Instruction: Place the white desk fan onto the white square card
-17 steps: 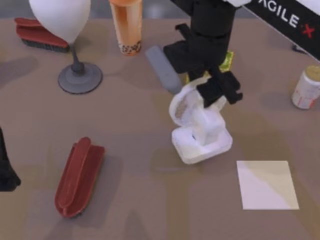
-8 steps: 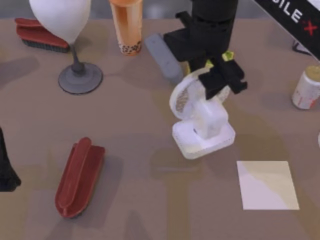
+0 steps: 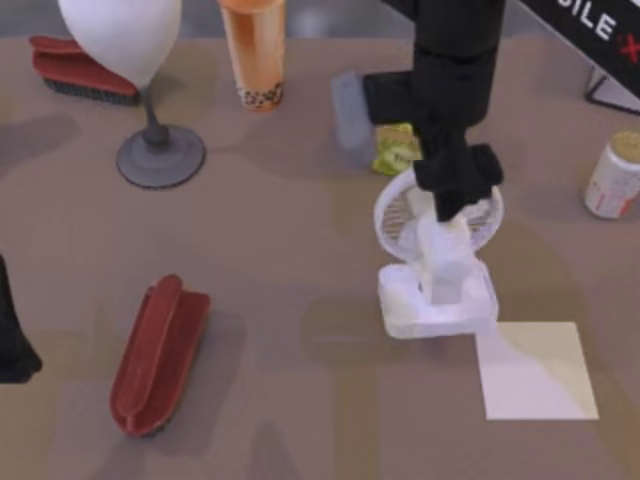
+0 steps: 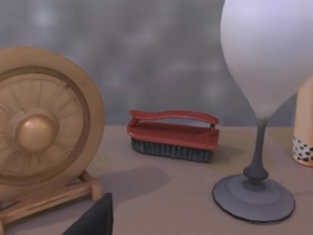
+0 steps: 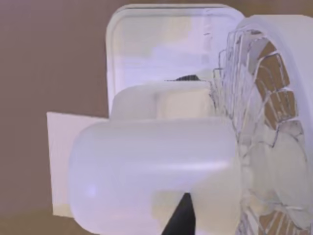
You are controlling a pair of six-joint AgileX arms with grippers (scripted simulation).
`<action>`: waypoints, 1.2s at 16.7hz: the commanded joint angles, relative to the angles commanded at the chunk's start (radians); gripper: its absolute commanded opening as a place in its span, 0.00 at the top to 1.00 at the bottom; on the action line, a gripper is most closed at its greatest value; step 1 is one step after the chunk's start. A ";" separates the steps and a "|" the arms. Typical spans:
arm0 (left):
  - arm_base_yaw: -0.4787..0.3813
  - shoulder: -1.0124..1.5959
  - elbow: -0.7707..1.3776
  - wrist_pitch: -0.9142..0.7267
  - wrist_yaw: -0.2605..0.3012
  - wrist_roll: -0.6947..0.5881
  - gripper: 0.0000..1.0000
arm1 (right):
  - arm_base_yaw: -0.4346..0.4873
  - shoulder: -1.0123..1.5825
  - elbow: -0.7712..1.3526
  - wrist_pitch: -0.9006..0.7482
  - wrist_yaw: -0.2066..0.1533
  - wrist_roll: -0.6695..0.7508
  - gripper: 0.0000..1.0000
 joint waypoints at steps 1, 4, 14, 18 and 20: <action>0.000 0.000 0.000 0.000 0.000 0.000 0.00 | -0.015 -0.010 -0.034 0.002 -0.005 0.082 1.00; 0.000 0.000 0.000 0.000 0.000 0.000 0.00 | -0.062 -0.059 -0.147 0.019 -0.021 0.391 1.00; 0.000 0.000 0.000 0.000 0.000 0.000 0.00 | -0.159 -0.380 -0.558 0.188 -0.055 1.837 1.00; 0.000 0.000 0.000 0.000 0.000 0.000 0.00 | -0.150 -0.511 -0.703 0.254 -0.047 2.343 1.00; 0.000 0.000 0.000 0.000 0.000 0.000 0.00 | -0.138 -0.568 -0.772 0.280 -0.038 2.552 1.00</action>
